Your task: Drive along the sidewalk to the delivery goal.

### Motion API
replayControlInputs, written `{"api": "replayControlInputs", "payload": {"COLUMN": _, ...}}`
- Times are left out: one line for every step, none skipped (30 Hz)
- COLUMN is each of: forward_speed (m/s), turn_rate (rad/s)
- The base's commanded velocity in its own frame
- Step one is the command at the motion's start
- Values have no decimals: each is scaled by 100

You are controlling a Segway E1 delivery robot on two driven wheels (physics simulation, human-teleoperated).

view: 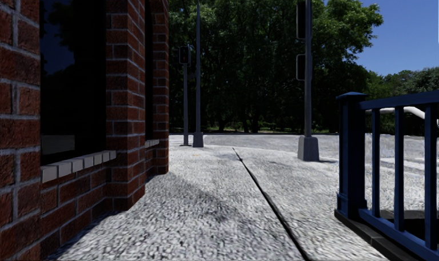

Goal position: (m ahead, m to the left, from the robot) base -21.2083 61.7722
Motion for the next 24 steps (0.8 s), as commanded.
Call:
{"api": "replayControlInputs", "payload": {"forward_speed": 200, "turn_rate": 0}}
{"api": "replayControlInputs", "payload": {"forward_speed": 200, "turn_rate": 0}}
{"api": "replayControlInputs", "payload": {"forward_speed": 200, "turn_rate": 0}}
{"api": "replayControlInputs", "payload": {"forward_speed": 200, "turn_rate": 0}}
{"api": "replayControlInputs", "payload": {"forward_speed": 200, "turn_rate": 0}}
{"api": "replayControlInputs", "payload": {"forward_speed": 200, "turn_rate": 0}}
{"api": "replayControlInputs", "payload": {"forward_speed": 200, "turn_rate": 0}}
{"api": "replayControlInputs", "payload": {"forward_speed": 200, "turn_rate": 0}}
{"api": "replayControlInputs", "payload": {"forward_speed": 200, "turn_rate": 0}}
{"api": "replayControlInputs", "payload": {"forward_speed": 200, "turn_rate": 0}}
{"api": "replayControlInputs", "payload": {"forward_speed": 200, "turn_rate": 0}}
{"api": "replayControlInputs", "payload": {"forward_speed": 200, "turn_rate": 0}}
{"api": "replayControlInputs", "payload": {"forward_speed": 200, "turn_rate": 0}}
{"api": "replayControlInputs", "payload": {"forward_speed": 200, "turn_rate": 0}}
{"api": "replayControlInputs", "payload": {"forward_speed": 200, "turn_rate": 0}}
{"api": "replayControlInputs", "payload": {"forward_speed": 200, "turn_rate": 0}}
{"api": "replayControlInputs", "payload": {"forward_speed": 200, "turn_rate": 0}}
{"api": "replayControlInputs", "payload": {"forward_speed": 200, "turn_rate": 0}}
{"api": "replayControlInputs", "payload": {"forward_speed": 200, "turn_rate": 0}}
{"api": "replayControlInputs", "payload": {"forward_speed": 200, "turn_rate": 0}}
{"api": "replayControlInputs", "payload": {"forward_speed": 200, "turn_rate": 0}}
{"api": "replayControlInputs", "payload": {"forward_speed": 200, "turn_rate": 0}}
{"api": "replayControlInputs", "payload": {"forward_speed": 200, "turn_rate": 0}}
{"api": "replayControlInputs", "payload": {"forward_speed": 200, "turn_rate": 0}}
